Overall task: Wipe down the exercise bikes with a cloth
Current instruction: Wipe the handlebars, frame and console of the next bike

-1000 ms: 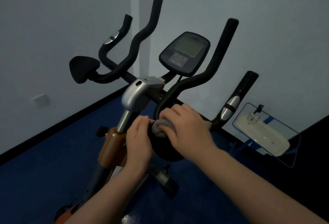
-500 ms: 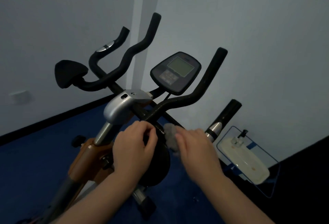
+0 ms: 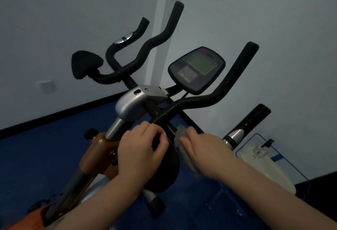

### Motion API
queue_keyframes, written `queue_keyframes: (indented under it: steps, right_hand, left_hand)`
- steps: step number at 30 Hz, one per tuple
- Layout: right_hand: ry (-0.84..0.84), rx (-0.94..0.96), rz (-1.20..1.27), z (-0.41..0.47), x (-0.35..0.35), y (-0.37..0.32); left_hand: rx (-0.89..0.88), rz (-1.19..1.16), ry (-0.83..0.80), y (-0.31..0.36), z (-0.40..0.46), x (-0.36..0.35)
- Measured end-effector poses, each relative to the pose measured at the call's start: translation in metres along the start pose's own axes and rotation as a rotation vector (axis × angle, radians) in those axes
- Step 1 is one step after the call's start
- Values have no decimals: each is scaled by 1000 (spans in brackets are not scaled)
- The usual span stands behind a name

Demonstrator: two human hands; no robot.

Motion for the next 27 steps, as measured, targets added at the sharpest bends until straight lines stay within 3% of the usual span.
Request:
queue_keyframes:
  steps: [4, 7, 10, 12, 15, 18, 22, 25, 27]
  right_hand:
    - [-18, -35, -41, 29, 7, -6]
    - [110, -59, 145, 45, 11, -16]
    - [221, -46, 76, 15, -6, -8]
    - [201, -74, 55, -7, -11, 1]
    - [282, -106, 41, 15, -3, 2]
    - [402, -215, 237, 31, 0, -10]
    - [445, -41, 172, -23, -22, -8]
    - [554, 162, -80, -54, -22, 49]
    - [634, 143, -158, -66, -7, 99]
  left_hand:
    - [3, 8, 53, -1, -2, -3]
    - [-9, 39, 86, -2, -4, -5]
    - [-17, 42, 91, -5, -3, -7]
    - [-14, 34, 108, -5, -4, -8]
    - [-9, 60, 108, -5, -3, -8]
    - [51, 46, 59, -2, -3, -4]
    - [37, 11, 9, 26, 13, 0]
    - [-42, -16, -111, 55, 30, -16]
    - [-28, -30, -255, 66, 37, -32]
Point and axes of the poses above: each hand's wrist, its own z-axis towards the middle knuckle, its own x-axis out of the back of the hand, y = z × x, the point moved 1 cm from there along z, towards the middle knuckle, and after that the axes turned 8 degrees about -y, right-handed, at the moved point
